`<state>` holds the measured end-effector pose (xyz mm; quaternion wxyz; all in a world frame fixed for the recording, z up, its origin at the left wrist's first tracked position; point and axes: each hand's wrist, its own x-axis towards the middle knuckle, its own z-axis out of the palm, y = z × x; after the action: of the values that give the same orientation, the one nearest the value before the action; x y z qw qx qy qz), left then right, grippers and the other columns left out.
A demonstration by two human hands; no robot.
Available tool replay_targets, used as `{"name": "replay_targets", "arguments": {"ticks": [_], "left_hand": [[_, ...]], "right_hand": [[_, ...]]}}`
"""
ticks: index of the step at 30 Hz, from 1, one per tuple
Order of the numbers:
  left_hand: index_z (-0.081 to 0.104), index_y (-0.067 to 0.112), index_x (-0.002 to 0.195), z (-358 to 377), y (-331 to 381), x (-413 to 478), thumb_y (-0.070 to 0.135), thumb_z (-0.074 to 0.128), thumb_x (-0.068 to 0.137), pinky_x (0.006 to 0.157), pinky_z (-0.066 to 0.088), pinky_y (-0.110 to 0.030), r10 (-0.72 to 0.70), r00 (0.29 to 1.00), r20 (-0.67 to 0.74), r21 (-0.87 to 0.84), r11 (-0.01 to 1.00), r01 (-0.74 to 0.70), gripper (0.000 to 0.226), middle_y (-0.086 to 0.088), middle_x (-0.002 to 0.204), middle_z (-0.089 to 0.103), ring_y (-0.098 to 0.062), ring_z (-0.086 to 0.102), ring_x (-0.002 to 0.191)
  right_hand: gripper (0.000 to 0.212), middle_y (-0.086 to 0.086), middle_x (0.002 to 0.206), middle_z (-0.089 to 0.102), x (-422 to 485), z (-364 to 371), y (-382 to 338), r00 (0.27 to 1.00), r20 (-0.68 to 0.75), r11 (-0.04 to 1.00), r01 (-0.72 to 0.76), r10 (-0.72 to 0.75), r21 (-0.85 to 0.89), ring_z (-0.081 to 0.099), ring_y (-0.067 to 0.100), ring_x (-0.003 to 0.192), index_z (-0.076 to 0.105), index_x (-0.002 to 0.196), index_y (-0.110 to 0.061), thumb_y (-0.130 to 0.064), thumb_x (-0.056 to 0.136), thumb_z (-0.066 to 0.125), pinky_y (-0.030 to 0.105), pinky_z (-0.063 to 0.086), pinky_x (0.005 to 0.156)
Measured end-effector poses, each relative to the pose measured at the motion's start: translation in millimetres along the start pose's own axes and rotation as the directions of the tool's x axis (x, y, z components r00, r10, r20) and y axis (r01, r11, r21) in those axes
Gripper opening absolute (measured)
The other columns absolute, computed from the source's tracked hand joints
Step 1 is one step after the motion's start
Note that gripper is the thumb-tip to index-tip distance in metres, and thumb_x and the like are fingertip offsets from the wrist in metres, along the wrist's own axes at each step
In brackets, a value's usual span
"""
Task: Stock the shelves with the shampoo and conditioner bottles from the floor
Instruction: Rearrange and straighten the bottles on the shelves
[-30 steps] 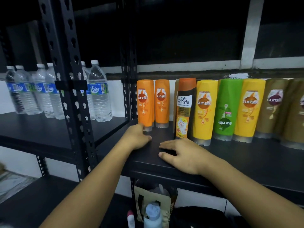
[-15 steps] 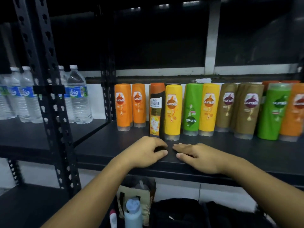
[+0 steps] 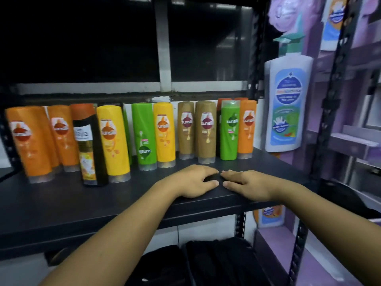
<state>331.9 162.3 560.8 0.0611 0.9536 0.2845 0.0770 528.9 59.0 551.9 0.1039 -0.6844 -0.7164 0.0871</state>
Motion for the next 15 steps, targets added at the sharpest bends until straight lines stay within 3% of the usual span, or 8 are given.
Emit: {"name": "replay_targets", "arguments": {"ticks": [6,11,13,15], "left_hand": [[0.032,0.023,0.16,5.5,18.1,50.8,0.051,0.042,0.106,0.123,0.024,-0.032,0.007,0.998,0.058,-0.004,1.0,-0.007,0.062,0.004,0.167,0.03,-0.017,0.029,0.152],[0.039,0.027,0.157,20.8,7.2,59.4,0.054,0.039,0.106,0.125,0.019,-0.033,-0.023,0.999,0.029,-0.086,0.996,0.025,0.058,0.005,0.166,0.03,-0.015,0.027,0.153],[0.041,0.029,0.156,23.5,3.2,60.1,0.055,0.041,0.105,0.125,0.019,-0.035,-0.029,0.999,0.022,-0.099,0.995,0.031,0.058,0.005,0.166,0.031,-0.016,0.028,0.153],[0.042,0.031,0.156,24.4,1.5,60.8,0.057,0.041,0.104,0.126,0.02,-0.038,-0.032,0.999,0.014,-0.102,0.994,0.033,0.058,0.006,0.166,0.032,-0.016,0.028,0.153]], "right_hand": [[0.063,-0.01,0.164,0.029,-5.8,-11.3,36.4,0.995,-0.031,0.995,-0.093,0.094,0.022,0.021,0.007,0.152,0.033,0.157,-0.031,-0.058,0.102,0.041,0.026,0.014,0.121],[0.067,-0.011,0.162,0.033,-3.1,-16.1,52.0,0.989,-0.039,0.987,-0.143,0.146,0.073,0.03,0.01,0.149,0.037,0.155,-0.032,-0.064,0.097,0.045,0.026,0.021,0.117],[0.064,-0.008,0.157,0.042,3.3,-18.1,56.1,0.976,-0.085,0.97,-0.184,0.199,0.157,0.041,0.014,0.142,0.042,0.153,-0.028,-0.059,0.097,0.052,0.024,0.028,0.108],[0.061,-0.005,0.153,0.047,14.2,-19.8,62.6,0.935,-0.193,0.907,-0.213,0.297,0.363,0.045,0.017,0.138,0.047,0.15,-0.027,-0.053,0.097,0.059,0.028,0.032,0.109]]}}
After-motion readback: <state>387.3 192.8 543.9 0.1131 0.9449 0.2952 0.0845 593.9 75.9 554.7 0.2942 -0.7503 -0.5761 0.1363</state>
